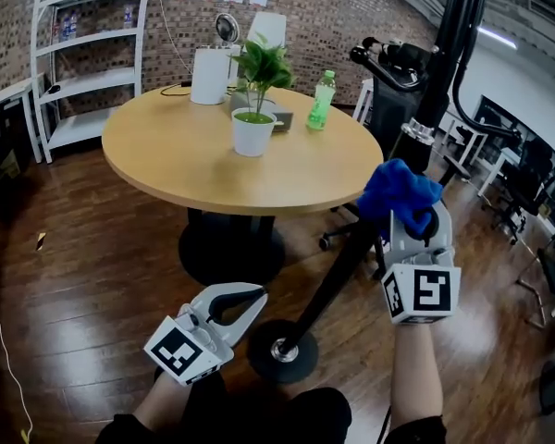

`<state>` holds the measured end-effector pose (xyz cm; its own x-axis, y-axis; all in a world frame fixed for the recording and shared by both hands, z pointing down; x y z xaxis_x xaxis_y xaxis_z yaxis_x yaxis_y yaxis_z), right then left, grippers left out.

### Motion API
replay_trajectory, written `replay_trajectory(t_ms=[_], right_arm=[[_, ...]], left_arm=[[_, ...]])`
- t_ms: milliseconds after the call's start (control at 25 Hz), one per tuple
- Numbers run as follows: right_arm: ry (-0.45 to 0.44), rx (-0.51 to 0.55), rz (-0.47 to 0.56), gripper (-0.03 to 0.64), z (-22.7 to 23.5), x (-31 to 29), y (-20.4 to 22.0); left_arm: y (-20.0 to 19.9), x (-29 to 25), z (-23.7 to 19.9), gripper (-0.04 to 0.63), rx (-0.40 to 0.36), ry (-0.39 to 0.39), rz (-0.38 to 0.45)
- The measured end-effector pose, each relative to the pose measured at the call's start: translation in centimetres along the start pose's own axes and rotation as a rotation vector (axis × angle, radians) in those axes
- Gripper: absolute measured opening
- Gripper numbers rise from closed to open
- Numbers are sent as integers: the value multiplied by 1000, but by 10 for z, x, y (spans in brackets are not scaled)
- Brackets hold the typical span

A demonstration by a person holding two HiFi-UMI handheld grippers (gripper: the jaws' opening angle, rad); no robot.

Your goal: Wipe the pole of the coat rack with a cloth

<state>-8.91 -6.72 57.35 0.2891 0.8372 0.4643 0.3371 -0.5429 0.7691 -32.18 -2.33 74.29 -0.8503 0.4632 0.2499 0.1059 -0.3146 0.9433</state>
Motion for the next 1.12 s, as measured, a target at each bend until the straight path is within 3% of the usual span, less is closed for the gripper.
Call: replay_trajectory(t_ms=[280, 560, 760, 960, 1120], right_arm=[[-52, -160, -148, 75, -49, 60, 93], [-90, -302, -427, 75, -124, 143, 227], [-173, -351, -655, 75, -166, 184, 304], [-191, -385, -774, 75, -184, 203, 340], [-182, -385, -761, 75, -179, 195, 329]], left_arm=[[19, 0, 12, 3, 17, 35, -39], [29, 3, 15, 3, 31, 40, -74], [35, 8, 14, 3, 29, 38, -83], [41, 10, 17, 3, 24, 48, -122], [43, 10, 20, 3, 21, 52, -127]])
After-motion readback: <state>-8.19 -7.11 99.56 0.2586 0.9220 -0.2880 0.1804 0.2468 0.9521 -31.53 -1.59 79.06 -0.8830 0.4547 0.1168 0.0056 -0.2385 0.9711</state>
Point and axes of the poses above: the fingertips, and each gripper's own axes: x backward along the fingers, z to its right, y out of its underside, the point moved 6 cm from there along x, backward along the fingers, and after that the axes turned 2 degrees about -x, right-handed, at the moved point
